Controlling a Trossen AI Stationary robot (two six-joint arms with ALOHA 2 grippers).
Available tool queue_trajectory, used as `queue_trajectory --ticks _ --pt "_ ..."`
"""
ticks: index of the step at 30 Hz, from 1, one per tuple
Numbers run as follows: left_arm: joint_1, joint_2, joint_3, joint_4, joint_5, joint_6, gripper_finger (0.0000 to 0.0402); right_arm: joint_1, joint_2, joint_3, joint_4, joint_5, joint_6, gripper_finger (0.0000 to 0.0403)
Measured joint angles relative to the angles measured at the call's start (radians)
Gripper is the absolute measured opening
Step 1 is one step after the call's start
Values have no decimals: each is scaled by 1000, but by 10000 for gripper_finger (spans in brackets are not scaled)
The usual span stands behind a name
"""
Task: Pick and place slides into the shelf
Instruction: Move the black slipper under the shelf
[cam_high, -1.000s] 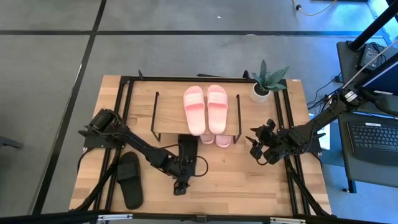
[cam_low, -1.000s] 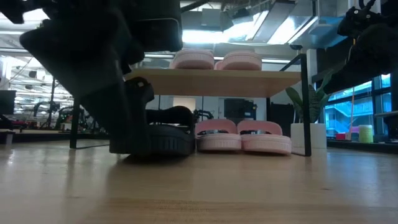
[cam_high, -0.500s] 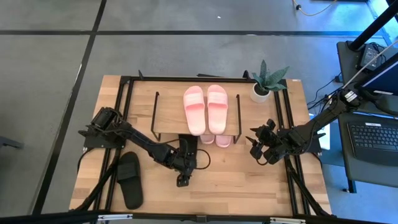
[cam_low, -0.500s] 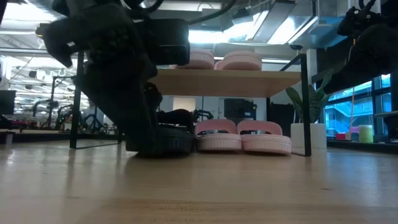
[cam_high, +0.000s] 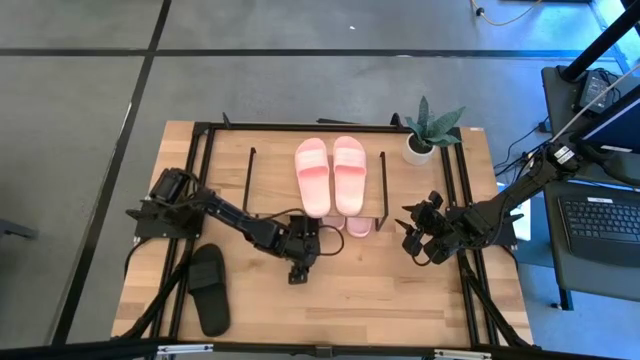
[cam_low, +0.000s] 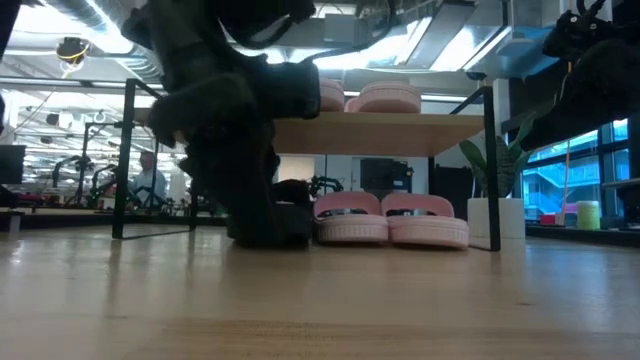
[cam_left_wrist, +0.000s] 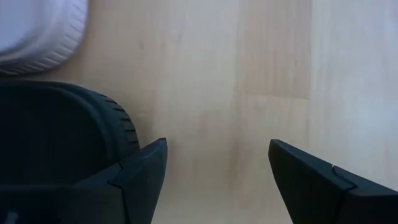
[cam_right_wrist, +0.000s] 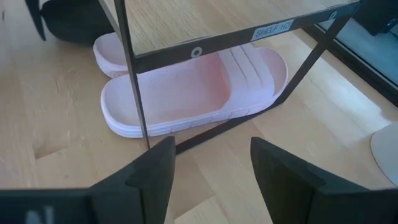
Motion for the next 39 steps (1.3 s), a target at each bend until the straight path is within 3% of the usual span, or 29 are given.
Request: queue_trajectory --ticks 18,34,39 --pt "45 0 0 -33 1 35 273 0 0 0 -8 0 -2 210" --pt "-26 -17 0 -41 302 -12 273 0 0 0 -7 0 -1 210" --pt "-56 -109 0 -88 268 -50 273 0 0 0 -7 0 -1 210"
